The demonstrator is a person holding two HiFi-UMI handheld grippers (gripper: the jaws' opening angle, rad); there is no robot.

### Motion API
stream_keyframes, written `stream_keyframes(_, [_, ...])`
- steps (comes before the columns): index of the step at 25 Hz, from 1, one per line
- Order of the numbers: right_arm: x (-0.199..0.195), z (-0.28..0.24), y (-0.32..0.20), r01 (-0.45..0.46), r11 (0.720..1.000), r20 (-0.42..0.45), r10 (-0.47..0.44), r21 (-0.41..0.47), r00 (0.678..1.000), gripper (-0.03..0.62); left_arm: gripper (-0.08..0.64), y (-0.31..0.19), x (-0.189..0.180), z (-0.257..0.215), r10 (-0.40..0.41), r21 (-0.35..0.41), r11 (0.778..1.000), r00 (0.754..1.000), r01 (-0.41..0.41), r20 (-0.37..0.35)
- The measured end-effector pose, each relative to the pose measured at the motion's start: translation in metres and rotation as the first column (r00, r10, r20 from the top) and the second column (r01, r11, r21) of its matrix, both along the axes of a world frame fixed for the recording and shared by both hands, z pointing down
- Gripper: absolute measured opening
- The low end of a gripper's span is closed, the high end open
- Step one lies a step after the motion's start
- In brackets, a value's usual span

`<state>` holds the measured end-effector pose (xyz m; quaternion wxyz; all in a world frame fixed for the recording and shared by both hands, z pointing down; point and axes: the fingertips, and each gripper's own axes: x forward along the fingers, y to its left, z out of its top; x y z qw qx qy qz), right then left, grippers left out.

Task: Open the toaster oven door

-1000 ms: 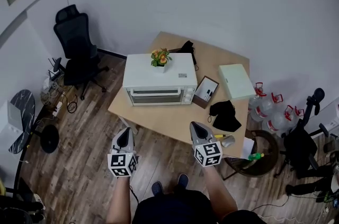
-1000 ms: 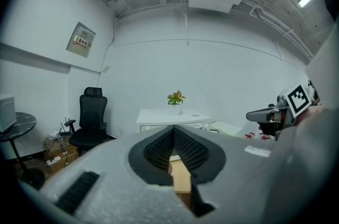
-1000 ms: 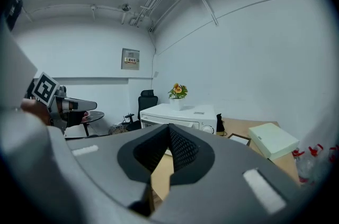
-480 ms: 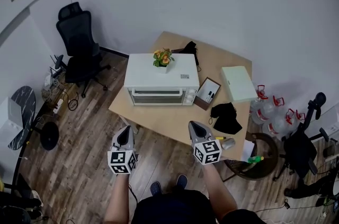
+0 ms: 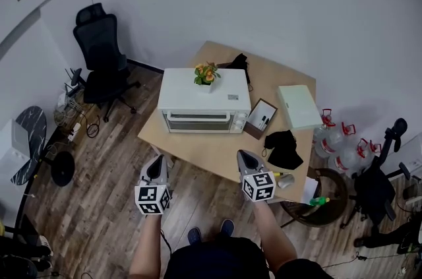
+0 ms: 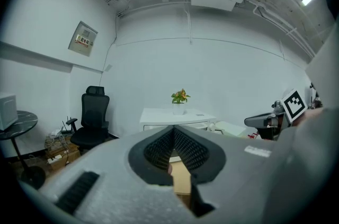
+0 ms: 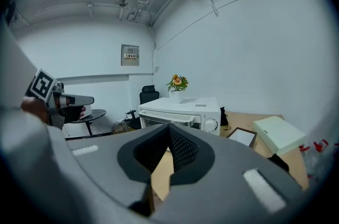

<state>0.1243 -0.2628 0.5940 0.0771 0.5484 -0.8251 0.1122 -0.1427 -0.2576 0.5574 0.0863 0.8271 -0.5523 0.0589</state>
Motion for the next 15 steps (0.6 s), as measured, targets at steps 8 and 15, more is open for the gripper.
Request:
stream_keyframes(8, [-0.002, 0.004, -0.03, 0.011, 1.0, -0.006, -0.011, -0.012, 1.0, 0.012, -0.005, 0.002, -0.008, -0.005, -0.019, 0.005, 1.0, 1.0, 0.019, 0.0])
stream_keyframes(15, [-0.003, 0.001, -0.051, 0.025, 1.0, 0.006, -0.025, -0.01, 1.0, 0.011, -0.005, 0.005, -0.013, -0.007, -0.045, 0.01, 0.999, 0.999, 0.045, -0.015])
